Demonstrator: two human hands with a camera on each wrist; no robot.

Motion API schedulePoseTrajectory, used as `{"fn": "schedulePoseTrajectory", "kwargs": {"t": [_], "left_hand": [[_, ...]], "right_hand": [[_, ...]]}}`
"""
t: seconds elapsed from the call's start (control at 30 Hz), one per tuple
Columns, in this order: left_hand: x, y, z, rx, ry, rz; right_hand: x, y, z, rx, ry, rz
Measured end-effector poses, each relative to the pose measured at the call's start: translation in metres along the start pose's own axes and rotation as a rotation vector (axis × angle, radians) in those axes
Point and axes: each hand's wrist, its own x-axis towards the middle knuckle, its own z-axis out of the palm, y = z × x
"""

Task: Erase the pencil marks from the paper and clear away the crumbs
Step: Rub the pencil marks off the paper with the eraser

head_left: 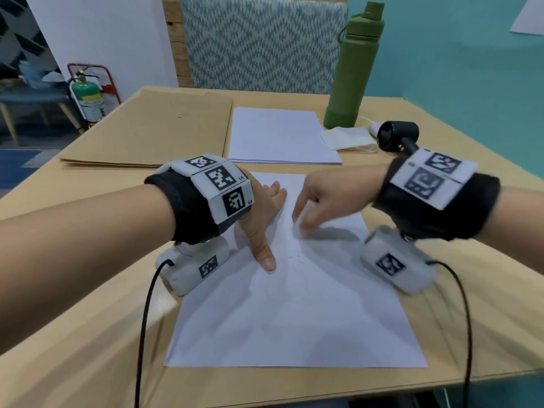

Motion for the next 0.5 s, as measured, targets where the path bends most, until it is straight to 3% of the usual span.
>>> {"fn": "schedulePoseTrajectory", "kwargs": {"t": [0.13, 0.27, 0.33, 0.5], "left_hand": [[0.000, -0.001, 0.001, -0.022, 0.010, 0.008], [0.001, -0.002, 0.002, -0.038, -0.019, 0.029], [0.001, -0.001, 0.001, -0.033, -0.015, 0.028], [-0.003, -0.001, 0.001, -0.023, 0.020, 0.006]], "right_hand": [[0.015, 0.004, -0.002, -0.050, 0.193, 0.055], [-0.002, -0.012, 0.008, -0.009, -0.033, -0.111], [-0.002, -0.010, 0.006, 0.030, -0.057, -0.070], [0.015, 0.013, -0.001, 0.006, 0.169, 0.070]]}}
